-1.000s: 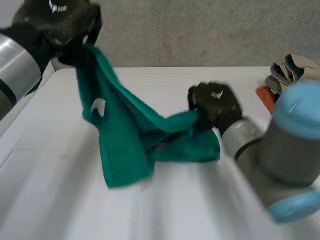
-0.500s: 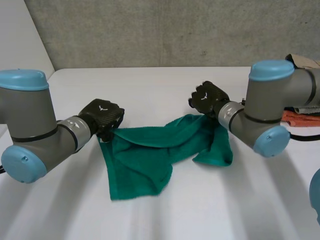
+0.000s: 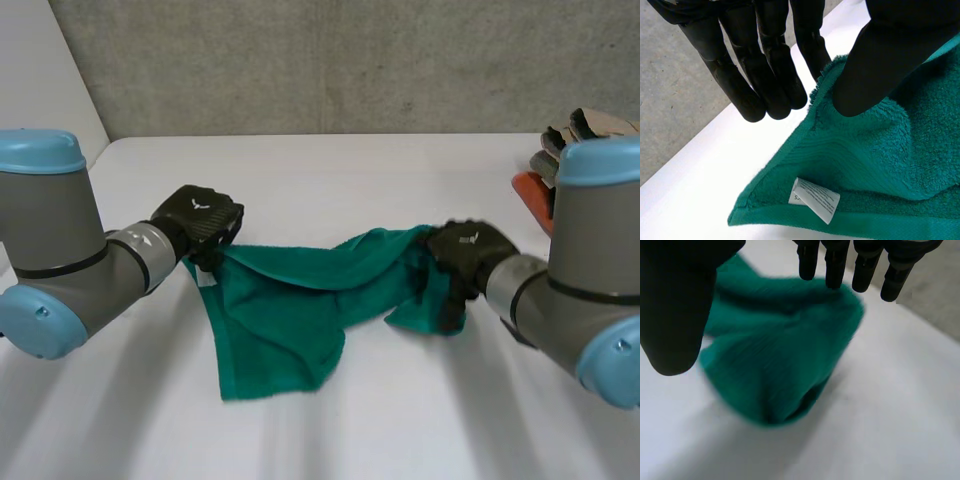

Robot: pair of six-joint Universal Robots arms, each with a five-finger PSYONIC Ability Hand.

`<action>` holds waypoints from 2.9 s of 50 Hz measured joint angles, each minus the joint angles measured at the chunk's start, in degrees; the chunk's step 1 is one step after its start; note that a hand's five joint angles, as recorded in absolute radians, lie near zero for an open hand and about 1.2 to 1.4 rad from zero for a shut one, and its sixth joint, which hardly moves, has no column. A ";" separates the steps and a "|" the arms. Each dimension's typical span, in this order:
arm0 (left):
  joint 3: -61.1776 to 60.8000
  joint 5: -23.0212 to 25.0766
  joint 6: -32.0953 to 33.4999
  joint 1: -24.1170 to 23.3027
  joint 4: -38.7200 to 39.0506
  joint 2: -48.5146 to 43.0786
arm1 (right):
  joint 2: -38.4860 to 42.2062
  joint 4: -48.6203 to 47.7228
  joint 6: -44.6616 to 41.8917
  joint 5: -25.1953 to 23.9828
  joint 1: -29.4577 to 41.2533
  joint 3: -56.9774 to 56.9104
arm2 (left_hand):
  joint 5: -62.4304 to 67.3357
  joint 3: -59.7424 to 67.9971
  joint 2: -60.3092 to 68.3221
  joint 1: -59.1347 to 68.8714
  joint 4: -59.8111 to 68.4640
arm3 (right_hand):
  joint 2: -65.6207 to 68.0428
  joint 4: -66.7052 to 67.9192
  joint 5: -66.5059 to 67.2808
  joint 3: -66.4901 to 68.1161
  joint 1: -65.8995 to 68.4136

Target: Fold the laundry.

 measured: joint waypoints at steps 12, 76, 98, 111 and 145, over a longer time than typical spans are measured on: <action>3.79 -0.86 1.23 -0.15 0.38 -4.89 | 3.02 -17.35 -10.77 1.94 1.53 8.88 | 0.00 0.00 0.00 0.00 0.00 | 50.03 47.59 47.41 49.05 49.15; 0.36 -4.52 0.45 3.80 16.59 -7.91 | 11.44 -23.57 -12.74 -17.56 -17.08 4.61 | 0.00 0.16 0.14 0.00 0.03 | 14.34 13.92 12.01 15.05 13.99; 0.03 -4.49 0.23 3.90 15.94 -7.16 | 13.81 -27.65 -14.38 -0.79 -4.65 1.18 | 0.00 0.16 0.13 0.00 0.03 | 28.43 27.75 27.60 28.41 27.80; 0.30 -5.23 0.75 3.56 13.11 -9.71 | 8.72 -23.94 -13.28 1.05 -5.81 3.97 | -20.64 -21.92 -22.55 -22.34 -22.59 | 55.29 55.92 53.61 55.84 52.08; 5.24 -6.65 3.11 6.13 4.47 -4.05 | -5.44 -23.24 -4.37 -5.20 -16.58 3.90 | -0.26 0.03 0.01 1.04 -0.01 | 55.29 55.99 53.61 56.12 52.08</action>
